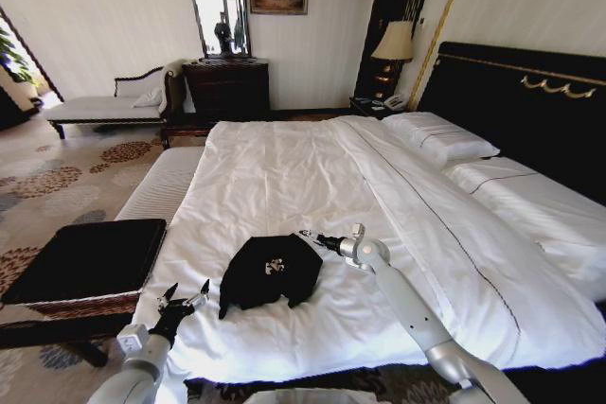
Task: Fold the clothes on the bed and place them into the basket.
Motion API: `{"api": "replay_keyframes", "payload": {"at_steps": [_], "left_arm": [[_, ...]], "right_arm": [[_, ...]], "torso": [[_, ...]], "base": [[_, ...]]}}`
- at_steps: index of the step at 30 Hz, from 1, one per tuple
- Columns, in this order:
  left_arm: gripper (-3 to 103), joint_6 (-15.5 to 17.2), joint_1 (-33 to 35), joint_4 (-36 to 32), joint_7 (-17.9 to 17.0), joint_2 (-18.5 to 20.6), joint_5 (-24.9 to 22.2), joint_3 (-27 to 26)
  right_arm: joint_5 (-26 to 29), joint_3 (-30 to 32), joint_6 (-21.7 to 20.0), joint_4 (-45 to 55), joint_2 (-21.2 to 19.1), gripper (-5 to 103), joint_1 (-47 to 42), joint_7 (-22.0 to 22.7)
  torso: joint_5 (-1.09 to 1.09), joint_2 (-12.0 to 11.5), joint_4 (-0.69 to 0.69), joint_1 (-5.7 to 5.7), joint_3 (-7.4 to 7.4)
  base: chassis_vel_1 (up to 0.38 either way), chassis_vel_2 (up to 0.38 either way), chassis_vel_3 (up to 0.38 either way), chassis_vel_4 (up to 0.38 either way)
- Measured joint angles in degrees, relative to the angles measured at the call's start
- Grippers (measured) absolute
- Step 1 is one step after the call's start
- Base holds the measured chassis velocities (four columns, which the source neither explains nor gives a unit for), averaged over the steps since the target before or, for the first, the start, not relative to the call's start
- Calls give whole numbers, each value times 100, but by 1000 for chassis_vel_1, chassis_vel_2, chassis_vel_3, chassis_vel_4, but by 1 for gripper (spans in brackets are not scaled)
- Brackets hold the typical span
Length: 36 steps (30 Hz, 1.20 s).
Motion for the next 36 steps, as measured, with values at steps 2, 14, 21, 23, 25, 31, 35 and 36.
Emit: {"api": "replay_keyframes", "payload": {"at_steps": [2,14,21,23,25,31,35,36], "left_arm": [[100,0,12,-4,0,0,0,-22],[100,2,-74,47,0,37,-14,19],[100,24,-95,67,-15,82,-62,31],[100,28,-101,70,-19,82,-71,34],[100,35,-122,91,-29,83,-114,37],[100,84,-198,133,-72,127,-305,48],[100,150,-368,246,-142,221,-609,98],[100,150,-368,246,-142,221,-609,98]], "right_arm": [[-61,-4,0,-57,-5,97,-16,-45],[-88,119,-102,-75,2,77,-189,-149],[-105,79,-151,-33,141,57,-222,-171],[-106,78,-151,-19,147,51,-226,-171],[-105,80,-152,12,130,40,-238,-171],[-95,89,-151,57,69,24,-253,-165],[-92,77,-145,74,60,8,-252,-161],[-92,77,-145,74,60,8,-252,-161]], "torso": [[0,0,0,0,0],[1,1,-2,-1,-1],[1,0,1,-1,0],[1,0,1,-1,0],[1,0,0,-1,0],[1,0,0,-1,0],[1,0,0,-1,0],[1,0,0,-1,0]], "base": [[0,0,0,0],[0,0,0,0],[0,0,0,0],[0,0,0,0],[0,0,0,0],[0,0,0,0],[0,0,0,0],[0,0,0,0]]}}
